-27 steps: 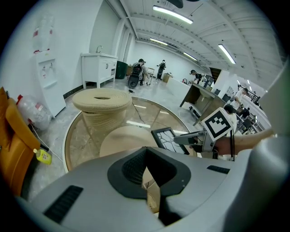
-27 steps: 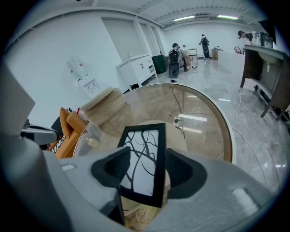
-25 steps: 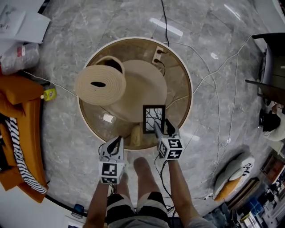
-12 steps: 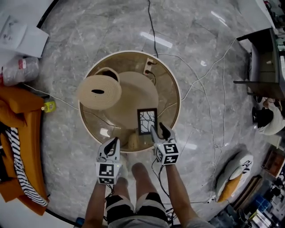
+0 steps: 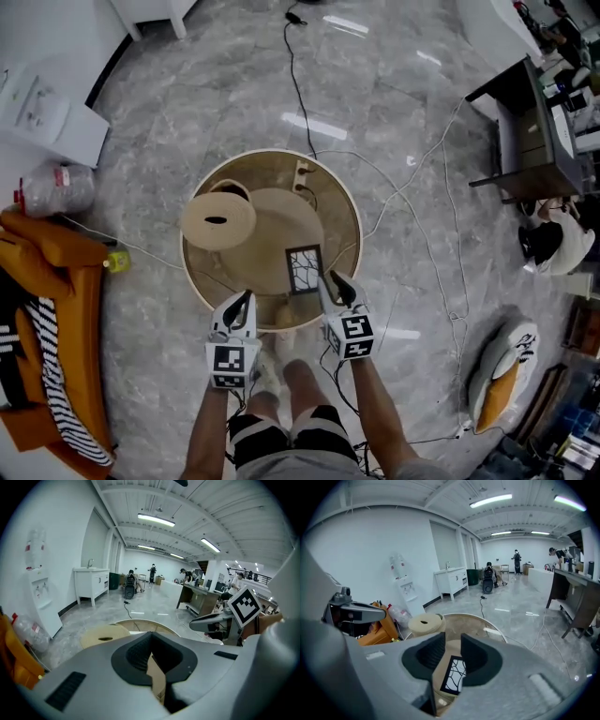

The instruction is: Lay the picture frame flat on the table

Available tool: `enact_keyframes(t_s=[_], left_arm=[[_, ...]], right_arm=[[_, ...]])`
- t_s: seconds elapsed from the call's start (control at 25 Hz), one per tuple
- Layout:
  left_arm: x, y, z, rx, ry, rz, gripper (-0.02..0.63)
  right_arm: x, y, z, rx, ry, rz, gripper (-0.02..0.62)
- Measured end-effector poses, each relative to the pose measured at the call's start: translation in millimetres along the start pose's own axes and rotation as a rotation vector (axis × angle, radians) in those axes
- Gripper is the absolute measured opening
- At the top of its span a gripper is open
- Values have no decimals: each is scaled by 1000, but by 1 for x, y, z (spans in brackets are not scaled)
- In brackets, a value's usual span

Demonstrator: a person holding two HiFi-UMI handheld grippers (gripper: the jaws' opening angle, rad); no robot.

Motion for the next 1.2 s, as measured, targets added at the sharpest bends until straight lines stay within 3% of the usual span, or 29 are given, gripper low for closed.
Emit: enact_keyframes(t_s=[0.24,0.52,0.84,1.2], left_arm=[[24,-40,-33,55,11,74,15],[49,-73,-86,130,0,107,15],[81,-105,-157,182,-3,143,15],[123,-123,-249,247,6,208,15]], right_arm=[[-6,-36,-51,96,24,6,57],[-23,-75,-124,201,52,13,5],[-49,-117,-209,328,58,2,0],[-82,-128,-312,422,93,-26,0]])
Point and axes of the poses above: the fingertips, and each gripper's own axes: z forward along the fingers, x to its right, y out of its underside, the point moved 5 cm from there along -z, backward along the fingers, and after that the axes turned 13 degrees about y, right-handed, at the moved point
